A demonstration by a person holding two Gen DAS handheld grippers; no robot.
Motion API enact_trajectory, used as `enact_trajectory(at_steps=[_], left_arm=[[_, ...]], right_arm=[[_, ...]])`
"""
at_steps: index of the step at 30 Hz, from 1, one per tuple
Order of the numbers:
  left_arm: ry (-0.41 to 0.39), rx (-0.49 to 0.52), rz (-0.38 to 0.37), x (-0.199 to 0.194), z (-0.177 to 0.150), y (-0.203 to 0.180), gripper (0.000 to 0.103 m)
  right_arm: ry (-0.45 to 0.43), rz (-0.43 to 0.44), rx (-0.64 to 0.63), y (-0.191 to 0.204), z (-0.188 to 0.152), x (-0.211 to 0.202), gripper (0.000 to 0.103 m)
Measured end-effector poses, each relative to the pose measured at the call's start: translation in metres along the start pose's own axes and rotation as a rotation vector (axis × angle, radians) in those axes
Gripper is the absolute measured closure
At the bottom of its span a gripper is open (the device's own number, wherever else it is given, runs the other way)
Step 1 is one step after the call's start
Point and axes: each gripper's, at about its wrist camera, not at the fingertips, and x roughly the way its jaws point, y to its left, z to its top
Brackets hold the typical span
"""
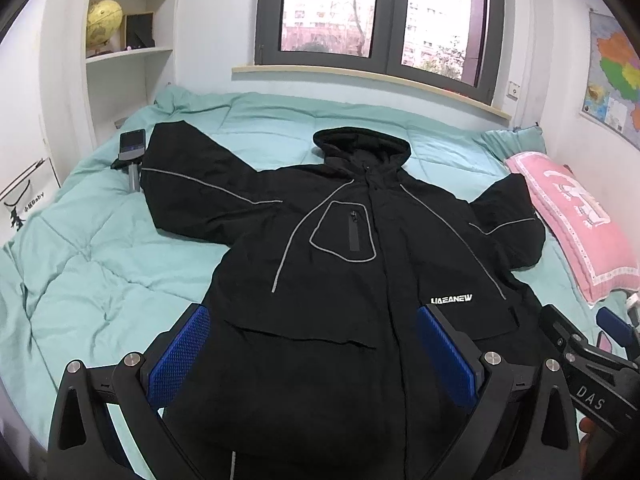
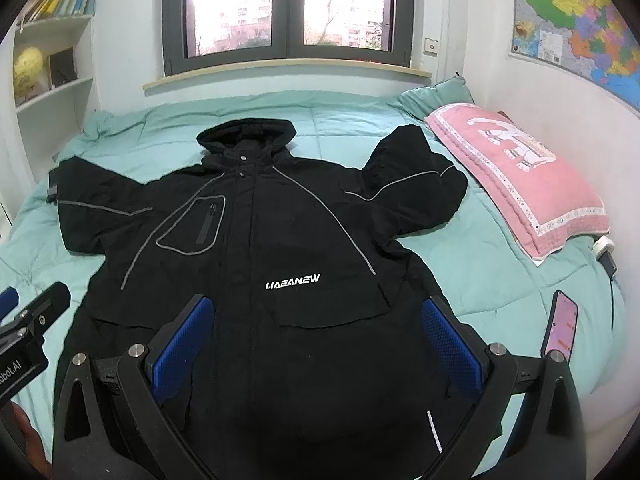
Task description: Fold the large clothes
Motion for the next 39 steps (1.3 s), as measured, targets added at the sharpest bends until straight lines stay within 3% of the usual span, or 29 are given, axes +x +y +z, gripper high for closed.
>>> enact_trajectory(at_steps=[19,27,32,37,39], left_arm=[[0.019,-0.048,0.005,0.013,0.001,0.021,0.001],[-0.039,-0.059,0.035,0.013,0.016,0.045,0.001],[-0.084,-0.117,0.050,0.021,0.040,0.097,0.001],[-0.140,-0.307,0.094,0.037,0.067,0.201,0.001],[-0.138,-0.342,0.090,0.050,0.077,0.234,0.001]], right_arm=[[0.005,-0.012,-0.036,0.015,0.001,0.009,0.000],[-0.031,0.003,-0.066,0.038,0.015,0.015,0.000],[-0.065,0.067,-0.118,0.067,0.033,0.023,0.000],[-0.113,0.186,-0.148,0.096,0.056,0.051,0.000],[-0.112,0.276,-0.154,0.109,0.064,0.079,0.000]])
